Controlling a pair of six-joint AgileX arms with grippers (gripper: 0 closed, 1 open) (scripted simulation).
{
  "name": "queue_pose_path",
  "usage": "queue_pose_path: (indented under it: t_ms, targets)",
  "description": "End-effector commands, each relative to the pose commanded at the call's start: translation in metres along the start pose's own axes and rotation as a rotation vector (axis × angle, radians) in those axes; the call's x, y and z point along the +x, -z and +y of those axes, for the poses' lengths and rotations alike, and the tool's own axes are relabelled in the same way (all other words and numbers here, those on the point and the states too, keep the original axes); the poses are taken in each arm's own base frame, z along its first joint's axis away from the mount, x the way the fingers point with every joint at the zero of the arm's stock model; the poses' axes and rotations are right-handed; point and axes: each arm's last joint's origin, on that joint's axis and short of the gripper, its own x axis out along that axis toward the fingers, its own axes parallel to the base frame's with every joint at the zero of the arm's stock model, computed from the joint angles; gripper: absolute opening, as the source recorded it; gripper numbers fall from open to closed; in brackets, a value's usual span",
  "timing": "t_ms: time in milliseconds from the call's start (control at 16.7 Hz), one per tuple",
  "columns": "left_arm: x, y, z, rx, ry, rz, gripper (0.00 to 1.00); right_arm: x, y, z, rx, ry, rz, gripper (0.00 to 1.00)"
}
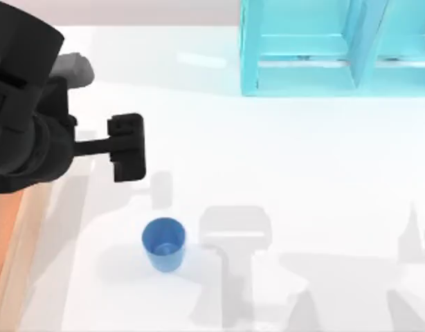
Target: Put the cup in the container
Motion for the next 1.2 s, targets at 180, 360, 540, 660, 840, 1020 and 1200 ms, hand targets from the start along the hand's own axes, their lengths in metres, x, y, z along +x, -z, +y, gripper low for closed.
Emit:
queue_pose_path:
  t_ms: [180, 360, 540, 660, 840, 1020, 1200]
  targets:
    - [0.026, -0.018, -0.038, -0.001, -0.061, 0.19, 1.0, 0.0, 0.0, 0.0, 0.0, 0.0, 0.0, 1.0]
    - [0.052, -0.026, -0.072, 0.002, -0.135, 0.334, 1.0, 0.0, 0.0, 0.0, 0.0, 0.0, 0.0, 1.0]
    - [0.077, -0.026, -0.096, 0.005, -0.205, 0.436, 1.0, 0.0, 0.0, 0.0, 0.0, 0.0, 0.0, 1.0]
    - [0.087, -0.024, -0.105, 0.004, -0.237, 0.476, 1.0, 0.0, 0.0, 0.0, 0.0, 0.0, 0.0, 1.0]
    - [0.09, -0.023, -0.109, 0.003, -0.25, 0.491, 1.0, 0.0, 0.0, 0.0, 0.0, 0.0, 0.0, 1.0]
    - [0.09, -0.024, -0.107, -0.001, -0.249, 0.489, 1.0, 0.0, 0.0, 0.0, 0.0, 0.0, 0.0, 1.0]
    - [0.101, -0.019, -0.105, 0.003, -0.252, 0.494, 1.0, 0.0, 0.0, 0.0, 0.0, 0.0, 0.0, 1.0]
